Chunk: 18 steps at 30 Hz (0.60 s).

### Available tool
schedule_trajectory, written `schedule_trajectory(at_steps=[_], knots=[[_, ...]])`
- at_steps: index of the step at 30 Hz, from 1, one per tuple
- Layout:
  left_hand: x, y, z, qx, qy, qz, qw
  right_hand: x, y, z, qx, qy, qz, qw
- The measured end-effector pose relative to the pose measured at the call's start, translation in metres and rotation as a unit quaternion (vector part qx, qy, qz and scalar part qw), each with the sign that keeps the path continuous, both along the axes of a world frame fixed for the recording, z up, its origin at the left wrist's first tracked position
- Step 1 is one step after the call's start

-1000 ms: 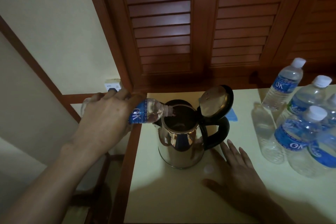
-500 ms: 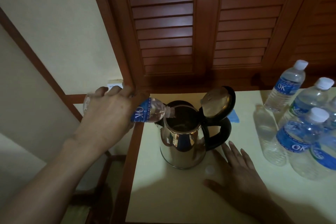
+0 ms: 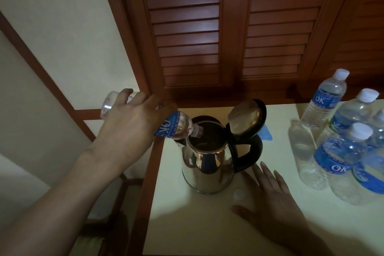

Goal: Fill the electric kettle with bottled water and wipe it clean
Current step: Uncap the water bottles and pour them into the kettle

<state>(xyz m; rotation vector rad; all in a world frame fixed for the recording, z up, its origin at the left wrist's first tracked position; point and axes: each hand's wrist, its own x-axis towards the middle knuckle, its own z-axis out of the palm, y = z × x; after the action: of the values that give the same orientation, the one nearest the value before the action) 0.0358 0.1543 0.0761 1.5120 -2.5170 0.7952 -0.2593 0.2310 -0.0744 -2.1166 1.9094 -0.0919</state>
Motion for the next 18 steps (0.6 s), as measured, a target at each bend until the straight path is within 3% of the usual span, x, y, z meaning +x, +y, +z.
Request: schedule_trajectory(at_steps=[18], knots=[[-0.006,-0.002,0.008,0.020,-0.018,-0.004,1.000,-0.003,-0.001,-0.005,-0.023,-0.022,-0.001,0.999]])
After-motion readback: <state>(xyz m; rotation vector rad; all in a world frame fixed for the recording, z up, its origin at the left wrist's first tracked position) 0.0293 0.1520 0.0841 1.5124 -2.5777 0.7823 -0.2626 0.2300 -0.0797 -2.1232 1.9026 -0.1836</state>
